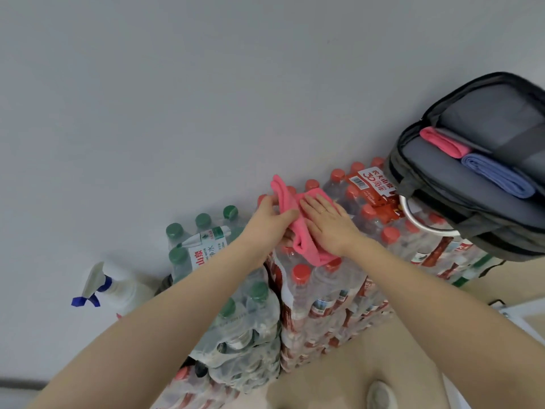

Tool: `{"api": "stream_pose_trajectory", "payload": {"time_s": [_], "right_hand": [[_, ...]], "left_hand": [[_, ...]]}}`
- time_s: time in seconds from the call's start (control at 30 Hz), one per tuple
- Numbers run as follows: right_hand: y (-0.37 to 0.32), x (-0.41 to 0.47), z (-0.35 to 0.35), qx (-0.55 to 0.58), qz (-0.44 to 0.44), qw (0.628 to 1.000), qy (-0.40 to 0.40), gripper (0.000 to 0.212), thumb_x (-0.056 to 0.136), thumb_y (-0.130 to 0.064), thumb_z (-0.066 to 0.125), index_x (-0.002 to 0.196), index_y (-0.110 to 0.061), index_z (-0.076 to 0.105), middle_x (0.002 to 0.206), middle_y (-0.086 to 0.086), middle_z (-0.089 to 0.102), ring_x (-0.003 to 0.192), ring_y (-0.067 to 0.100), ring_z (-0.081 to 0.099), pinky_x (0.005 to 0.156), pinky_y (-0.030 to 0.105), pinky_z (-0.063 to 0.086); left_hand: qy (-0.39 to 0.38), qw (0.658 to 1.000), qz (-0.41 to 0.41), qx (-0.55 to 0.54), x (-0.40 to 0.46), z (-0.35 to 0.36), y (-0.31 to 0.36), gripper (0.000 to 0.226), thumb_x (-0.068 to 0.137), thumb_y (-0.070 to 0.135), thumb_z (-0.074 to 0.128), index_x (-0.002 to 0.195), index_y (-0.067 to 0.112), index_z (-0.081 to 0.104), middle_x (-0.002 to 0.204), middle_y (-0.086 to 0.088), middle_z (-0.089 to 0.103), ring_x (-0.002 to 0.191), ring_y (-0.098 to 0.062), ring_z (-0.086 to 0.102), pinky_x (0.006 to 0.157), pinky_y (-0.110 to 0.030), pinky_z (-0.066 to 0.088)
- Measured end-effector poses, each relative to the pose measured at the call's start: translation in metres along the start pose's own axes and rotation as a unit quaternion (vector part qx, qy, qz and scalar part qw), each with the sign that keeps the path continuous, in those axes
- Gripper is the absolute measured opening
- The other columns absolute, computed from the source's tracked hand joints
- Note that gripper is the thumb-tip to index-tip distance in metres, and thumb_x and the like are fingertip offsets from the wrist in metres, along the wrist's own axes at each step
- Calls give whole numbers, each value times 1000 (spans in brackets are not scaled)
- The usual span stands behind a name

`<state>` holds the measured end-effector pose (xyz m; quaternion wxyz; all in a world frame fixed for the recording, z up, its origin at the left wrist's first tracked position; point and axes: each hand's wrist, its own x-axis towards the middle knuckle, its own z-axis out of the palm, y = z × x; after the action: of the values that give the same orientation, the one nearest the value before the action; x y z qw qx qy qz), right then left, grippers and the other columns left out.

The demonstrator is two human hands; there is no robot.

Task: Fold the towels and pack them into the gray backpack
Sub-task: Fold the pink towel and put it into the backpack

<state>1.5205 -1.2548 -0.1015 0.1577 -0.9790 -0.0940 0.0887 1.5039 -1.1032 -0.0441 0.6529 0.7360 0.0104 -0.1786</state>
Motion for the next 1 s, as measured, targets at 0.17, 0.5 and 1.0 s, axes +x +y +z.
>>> {"api": "stream_pose_trajectory", "payload": {"time_s": [0.17, 0.5, 1.0], "right_hand": [[13, -20, -38, 500, 94, 848, 149, 35, 101, -21, 29, 127, -13, 51, 121, -8, 48, 118, 9, 42, 94, 16, 34], [29, -17, -20, 271, 79, 958, 47, 54, 91, -16, 48, 142, -13, 28, 141, 11, 38, 128, 27, 41, 105, 39, 36], [53, -69, -11, -75, -56, 996, -6, 67, 93, -22, 43, 149, -20, 5, 158, -7, -8, 145, 15, 4, 115, 35, 25]], "left_hand": [[-9, 999, 13, 47, 31, 34, 1, 16, 91, 12, 52, 105, 9, 45, 68, -3, 58, 52, -7, 57, 55, -20, 49], [-99, 824, 213, 515, 49, 35, -23, 60, 84, 34, 61, 137, 15, 41, 148, -6, 34, 138, -24, 26, 112, -32, 19], [-241, 805, 214, 499, 75, -11, -30, 125, 43, 98, 23, 147, 29, 11, 151, 15, -7, 136, -3, -14, 114, -36, -10]]}}
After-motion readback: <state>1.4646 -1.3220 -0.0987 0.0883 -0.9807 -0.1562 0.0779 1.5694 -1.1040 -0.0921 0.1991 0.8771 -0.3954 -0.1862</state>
